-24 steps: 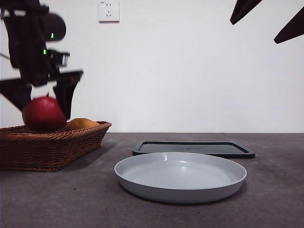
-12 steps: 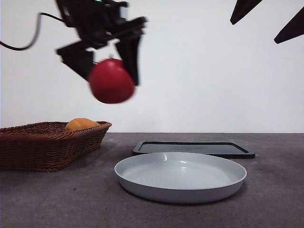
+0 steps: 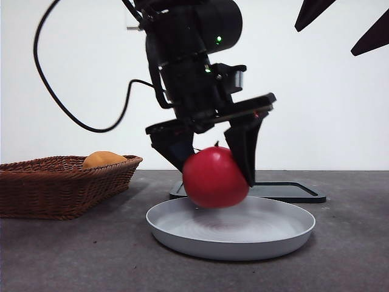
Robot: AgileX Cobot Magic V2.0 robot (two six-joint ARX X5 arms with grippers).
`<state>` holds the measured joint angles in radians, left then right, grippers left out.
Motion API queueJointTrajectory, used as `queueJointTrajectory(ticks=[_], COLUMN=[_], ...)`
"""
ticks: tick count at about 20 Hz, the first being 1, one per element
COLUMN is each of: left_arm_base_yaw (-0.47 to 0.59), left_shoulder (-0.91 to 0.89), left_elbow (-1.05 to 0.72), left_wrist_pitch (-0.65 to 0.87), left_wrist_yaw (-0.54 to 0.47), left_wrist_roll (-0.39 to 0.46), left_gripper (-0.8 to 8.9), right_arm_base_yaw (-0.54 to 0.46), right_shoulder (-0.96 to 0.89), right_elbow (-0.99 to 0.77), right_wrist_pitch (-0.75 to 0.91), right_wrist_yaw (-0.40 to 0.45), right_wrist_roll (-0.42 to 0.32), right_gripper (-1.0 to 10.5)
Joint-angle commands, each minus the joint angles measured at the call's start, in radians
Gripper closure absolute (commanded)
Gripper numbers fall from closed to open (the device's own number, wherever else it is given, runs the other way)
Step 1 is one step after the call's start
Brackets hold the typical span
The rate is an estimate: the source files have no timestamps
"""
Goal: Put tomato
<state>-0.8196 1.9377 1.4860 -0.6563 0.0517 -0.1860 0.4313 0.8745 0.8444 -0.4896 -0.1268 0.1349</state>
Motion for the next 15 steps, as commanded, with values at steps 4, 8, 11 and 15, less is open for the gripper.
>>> queueJointTrajectory(ticks=[4,8,11,15], left_arm_base_yaw=[-0.029,-0.033,-0.039,-0.038], left_shoulder=[0.069,0.090,0.090,0.082], left_elbow=[0.021,0.021,0.027,0.068], left_wrist_pitch=[0.021,0.013,0.021,0.011], left_wrist_yaw=[0.000,0.000,0.000,0.000], left_wrist_roll=[-0.010,-0.011,-0.014,-0.013], left_gripper=[5.36,5.36,4.47,1.14], right_arm_base_yaw=[0.005,0.005,0.005,0.005], right_shoulder=[0.004,0.004,0.004,0.004], right_elbow=[0.014,0.014,0.014,0.014], right_wrist_pitch=[0.006,0.006,0.006,0.006], right_wrist_yaw=[0.004,0.005,0.005,0.005], right_wrist_roll=[-0.004,-0.005,-0.005,-0.005], right_gripper=[3.0,3.0,3.0,3.0])
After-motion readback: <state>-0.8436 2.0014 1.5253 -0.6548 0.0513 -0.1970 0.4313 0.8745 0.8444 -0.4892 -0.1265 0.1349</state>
